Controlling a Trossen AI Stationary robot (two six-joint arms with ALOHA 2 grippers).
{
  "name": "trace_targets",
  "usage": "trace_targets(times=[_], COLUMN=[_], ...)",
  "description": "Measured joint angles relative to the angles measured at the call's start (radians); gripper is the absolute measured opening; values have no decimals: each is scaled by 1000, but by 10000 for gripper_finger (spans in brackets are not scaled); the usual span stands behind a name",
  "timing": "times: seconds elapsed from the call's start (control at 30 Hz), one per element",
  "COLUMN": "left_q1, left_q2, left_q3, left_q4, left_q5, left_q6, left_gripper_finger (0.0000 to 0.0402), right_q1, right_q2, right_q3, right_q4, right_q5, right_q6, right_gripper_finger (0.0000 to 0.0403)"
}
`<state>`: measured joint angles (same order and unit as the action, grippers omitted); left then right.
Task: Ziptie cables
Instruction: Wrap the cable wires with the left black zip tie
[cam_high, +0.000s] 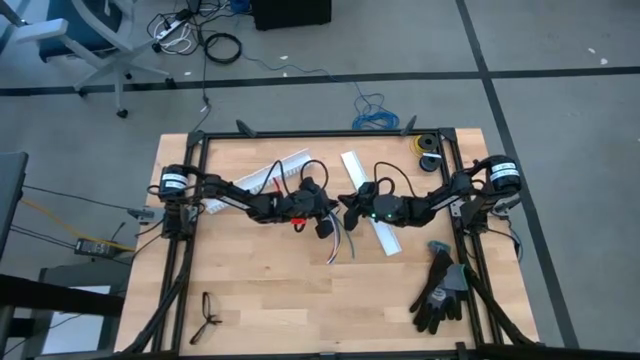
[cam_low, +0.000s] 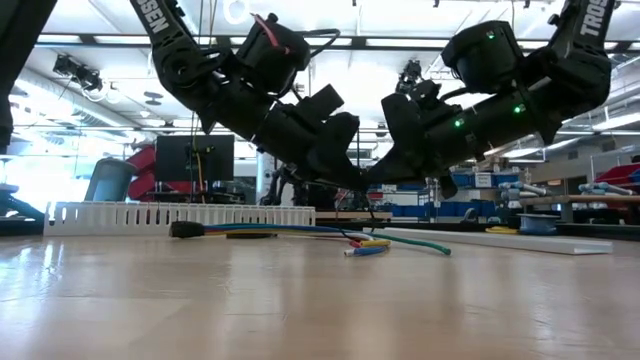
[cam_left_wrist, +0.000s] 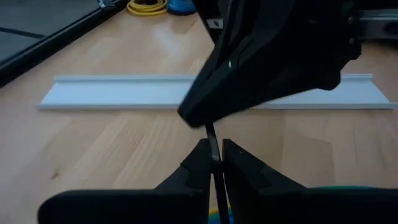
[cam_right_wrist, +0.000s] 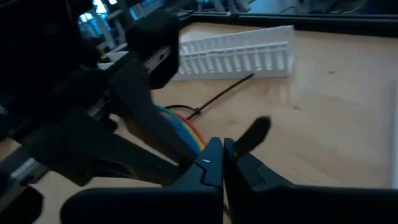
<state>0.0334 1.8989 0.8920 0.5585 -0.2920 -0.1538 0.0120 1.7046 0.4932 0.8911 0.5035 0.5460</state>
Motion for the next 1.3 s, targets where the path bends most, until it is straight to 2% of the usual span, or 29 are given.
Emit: trace_targets(times=[0.23, 0.73, 1.07, 1.3], left_q1=[-2, -3, -19, -23], left_q2=[-1, 20, 182, 191], left_q3=[-40, -51, -48, -49], left_q4=[12, 66, 273, 272], left_q5=[3, 6, 26, 25], left_q6=[-37, -38, -117, -89], left_gripper_finger=[39, 38, 37, 39], right_q1=[0, 8, 8, 8], right_q2=[-111, -463, -540, -541], right_q3=[-60, -138, -138, -138], right_q4=[-7, -145, -180, -217], right_q5=[99, 212, 216, 229], right_q6=[-24, -128, -165, -147], right_gripper_finger=[0, 0, 0, 0])
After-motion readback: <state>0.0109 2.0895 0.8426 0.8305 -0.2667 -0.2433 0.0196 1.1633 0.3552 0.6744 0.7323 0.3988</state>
